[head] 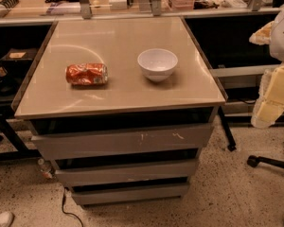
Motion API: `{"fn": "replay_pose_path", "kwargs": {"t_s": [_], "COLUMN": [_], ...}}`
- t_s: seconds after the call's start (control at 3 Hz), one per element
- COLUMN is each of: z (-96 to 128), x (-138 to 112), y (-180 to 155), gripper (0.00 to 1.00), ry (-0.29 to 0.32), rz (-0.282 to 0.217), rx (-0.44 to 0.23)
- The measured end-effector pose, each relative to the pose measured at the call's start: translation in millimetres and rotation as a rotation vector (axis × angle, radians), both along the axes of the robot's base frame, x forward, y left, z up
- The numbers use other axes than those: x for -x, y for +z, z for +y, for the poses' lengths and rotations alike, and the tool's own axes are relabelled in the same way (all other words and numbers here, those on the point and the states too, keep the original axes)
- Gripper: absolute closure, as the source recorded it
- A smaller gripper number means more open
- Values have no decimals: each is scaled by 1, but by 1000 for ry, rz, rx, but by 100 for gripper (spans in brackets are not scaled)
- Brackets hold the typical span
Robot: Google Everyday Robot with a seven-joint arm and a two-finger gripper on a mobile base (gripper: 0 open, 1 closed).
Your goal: Open top drawer
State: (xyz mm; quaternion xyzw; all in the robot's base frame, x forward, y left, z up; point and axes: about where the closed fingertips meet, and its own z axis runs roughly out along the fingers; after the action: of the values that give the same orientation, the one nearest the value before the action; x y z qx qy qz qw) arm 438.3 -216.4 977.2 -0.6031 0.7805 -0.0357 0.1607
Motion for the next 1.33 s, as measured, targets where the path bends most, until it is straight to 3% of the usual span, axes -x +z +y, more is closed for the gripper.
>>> {"fn": "replay_pose_path", "kwargs": {"t_s": [0.67,1.0,1.33], "z": [9,35,62], "x": [12,34,47], "y": [-14,-51,-92], "gripper": [0,0,0], "ry": [7,25,52], "rz": [-8,-3,33], "rx": [-20,-59,-88]}}
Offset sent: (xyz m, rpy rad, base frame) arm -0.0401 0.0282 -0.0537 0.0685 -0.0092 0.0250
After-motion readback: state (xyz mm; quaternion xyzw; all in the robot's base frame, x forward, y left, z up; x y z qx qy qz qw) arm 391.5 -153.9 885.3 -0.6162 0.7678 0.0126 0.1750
